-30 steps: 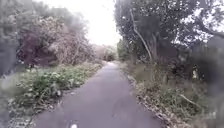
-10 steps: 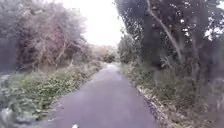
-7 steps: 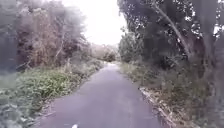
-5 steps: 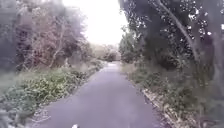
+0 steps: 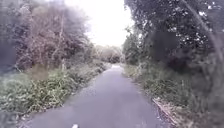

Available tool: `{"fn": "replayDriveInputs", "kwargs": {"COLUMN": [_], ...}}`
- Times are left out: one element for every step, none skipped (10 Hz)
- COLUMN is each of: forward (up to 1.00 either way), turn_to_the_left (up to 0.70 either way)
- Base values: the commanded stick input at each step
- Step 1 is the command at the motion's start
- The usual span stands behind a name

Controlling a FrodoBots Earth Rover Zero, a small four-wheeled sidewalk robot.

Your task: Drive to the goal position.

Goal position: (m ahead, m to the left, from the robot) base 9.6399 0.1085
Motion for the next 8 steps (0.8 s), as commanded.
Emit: {"fn": "replayDriveInputs", "kwargs": {"forward": [0.85,0.85,0.85,0.85,0.85,0.85,0.85,0.85], "turn_to_the_left": [0.01,0.01,0.01,0.01,0.01,0.01,0.01,0.01]}}
